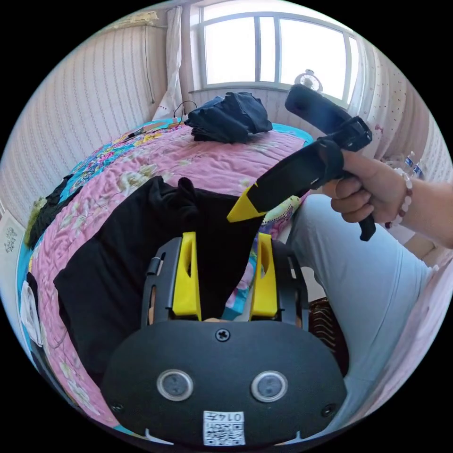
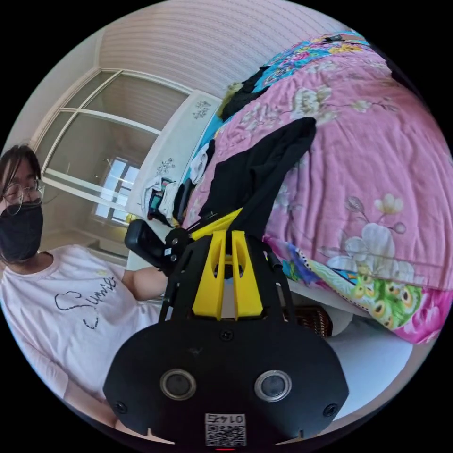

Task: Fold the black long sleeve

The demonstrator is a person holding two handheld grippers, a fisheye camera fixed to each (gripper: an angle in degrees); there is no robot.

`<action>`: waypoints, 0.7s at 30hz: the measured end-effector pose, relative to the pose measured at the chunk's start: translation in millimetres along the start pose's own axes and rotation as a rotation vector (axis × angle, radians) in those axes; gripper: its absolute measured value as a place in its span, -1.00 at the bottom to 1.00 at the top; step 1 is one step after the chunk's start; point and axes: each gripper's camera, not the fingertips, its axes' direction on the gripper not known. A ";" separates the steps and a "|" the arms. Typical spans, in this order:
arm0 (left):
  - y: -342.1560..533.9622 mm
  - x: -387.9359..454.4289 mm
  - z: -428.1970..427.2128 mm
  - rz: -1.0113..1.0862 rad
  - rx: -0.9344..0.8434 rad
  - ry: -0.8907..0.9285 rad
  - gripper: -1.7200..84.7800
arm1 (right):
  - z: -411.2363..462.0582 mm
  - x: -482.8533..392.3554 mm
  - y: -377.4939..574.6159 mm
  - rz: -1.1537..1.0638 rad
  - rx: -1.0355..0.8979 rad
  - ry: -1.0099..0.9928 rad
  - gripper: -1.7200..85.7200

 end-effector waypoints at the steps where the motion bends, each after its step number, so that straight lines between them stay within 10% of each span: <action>1: -2.1 -4.8 1.2 -0.015 -0.007 -0.026 -0.69 | 3.1 0.4 -4.4 -0.018 -0.038 -0.021 -0.90; 7: -11.7 -47.4 4.9 -0.126 -0.044 -0.003 -0.91 | -24.4 33.1 -29.9 -0.031 0.092 0.176 -0.75; 13: -27.4 -71.0 -0.8 -0.104 -0.038 -0.019 -0.94 | -18.2 160.5 -90.9 0.264 0.306 -0.063 -0.63; 21: -20.4 -135.2 -71.7 -0.192 0.095 -0.098 -0.97 | 43.5 128.3 -166.8 0.164 0.075 -0.101 -0.87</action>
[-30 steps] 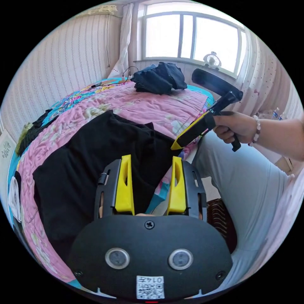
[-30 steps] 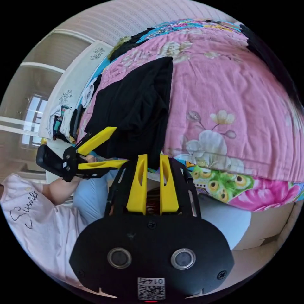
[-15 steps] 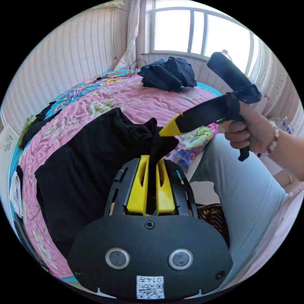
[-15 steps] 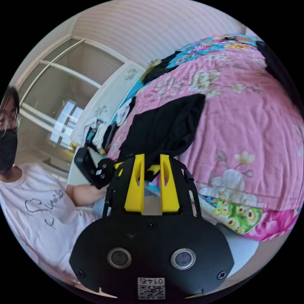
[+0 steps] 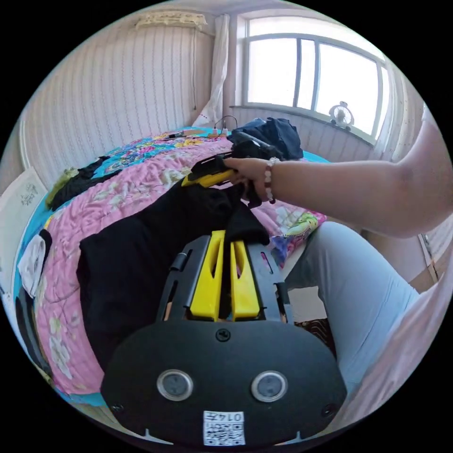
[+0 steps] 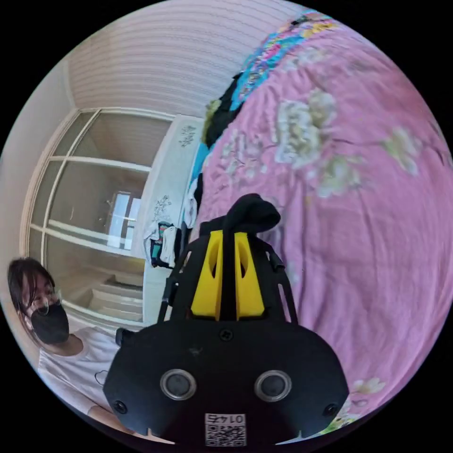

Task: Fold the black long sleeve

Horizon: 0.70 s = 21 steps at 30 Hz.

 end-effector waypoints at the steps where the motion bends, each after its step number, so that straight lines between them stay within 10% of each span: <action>1: 5.3 -26.3 -24.1 -0.074 0.036 -0.002 -0.97 | 12.7 -24.3 -3.5 -0.063 -0.032 -0.011 -0.87; 12: 113.5 -234.0 -139.3 -0.576 -0.159 -0.247 -0.90 | 278.8 -162.7 -1.2 -0.420 -0.392 0.031 -0.80; 21: 120.1 -343.1 -129.9 -0.699 -0.119 -0.228 -0.64 | 401.3 -171.1 6.0 -0.727 -0.583 0.558 -0.51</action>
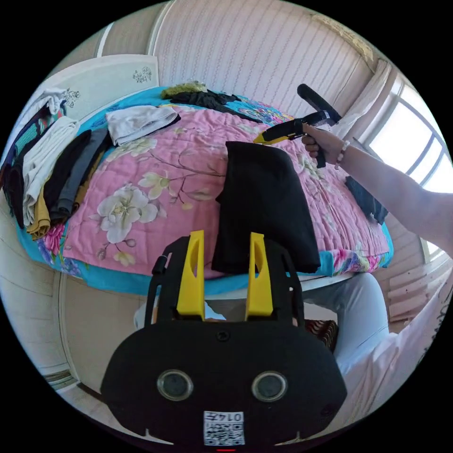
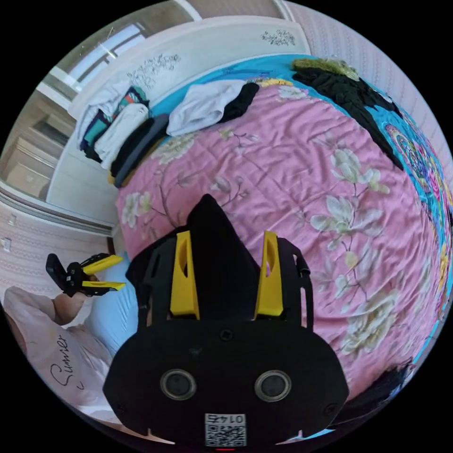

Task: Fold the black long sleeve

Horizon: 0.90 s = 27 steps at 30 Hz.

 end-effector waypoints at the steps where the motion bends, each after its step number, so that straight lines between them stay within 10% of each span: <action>1: -8.0 -8.7 18.5 -0.036 -0.027 0.009 -0.62 | 21.3 -3.1 -13.3 -0.018 -0.057 0.027 -0.49; 12: -29.1 -20.1 68.4 -0.007 -0.108 0.127 -0.87 | 107.4 -53.3 -15.9 -0.208 -0.199 0.001 -0.81; 27: -39.6 -75.9 -16.6 -0.006 0.335 0.275 -0.91 | -72.7 -131.1 -105.0 -0.432 0.075 0.066 -0.82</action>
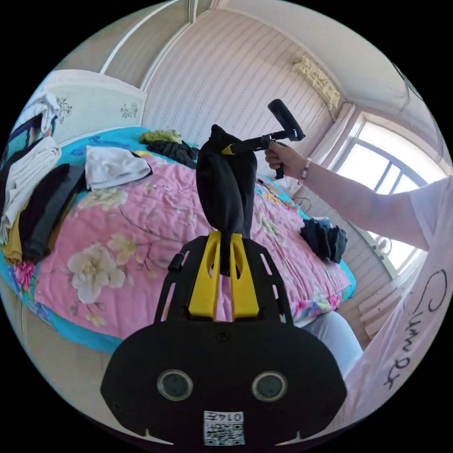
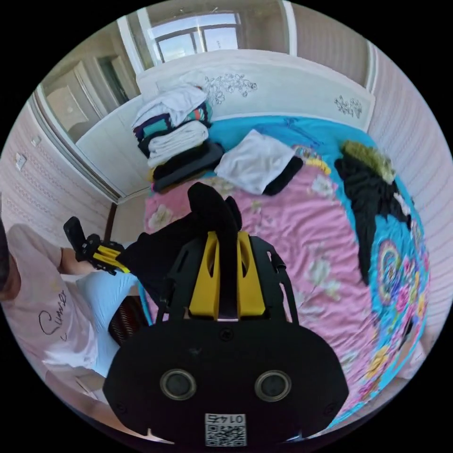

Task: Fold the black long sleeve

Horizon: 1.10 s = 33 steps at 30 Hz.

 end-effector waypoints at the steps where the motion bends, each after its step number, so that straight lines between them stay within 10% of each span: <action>1: -22.2 -19.5 -4.1 -0.005 0.056 -0.042 -0.90 | -18.1 8.3 -60.3 -0.023 0.018 0.037 -0.81; 7: -111.2 -227.7 6.4 -0.311 0.213 -0.353 -0.78 | -26.1 59.3 -306.2 0.220 -0.013 0.146 -0.56; 12: -51.7 -313.7 38.0 -0.330 0.024 -0.319 -0.82 | 25.3 68.3 -257.3 0.174 -0.049 0.020 -0.58; 22: 204.0 -76.6 53.4 0.290 -0.140 -0.202 -0.92 | -59.1 -18.6 254.3 0.627 -0.027 -0.084 -0.75; 33: 316.6 200.7 224.6 0.624 -0.215 0.119 -0.95 | -318.5 -118.4 544.9 1.269 0.454 0.593 -0.73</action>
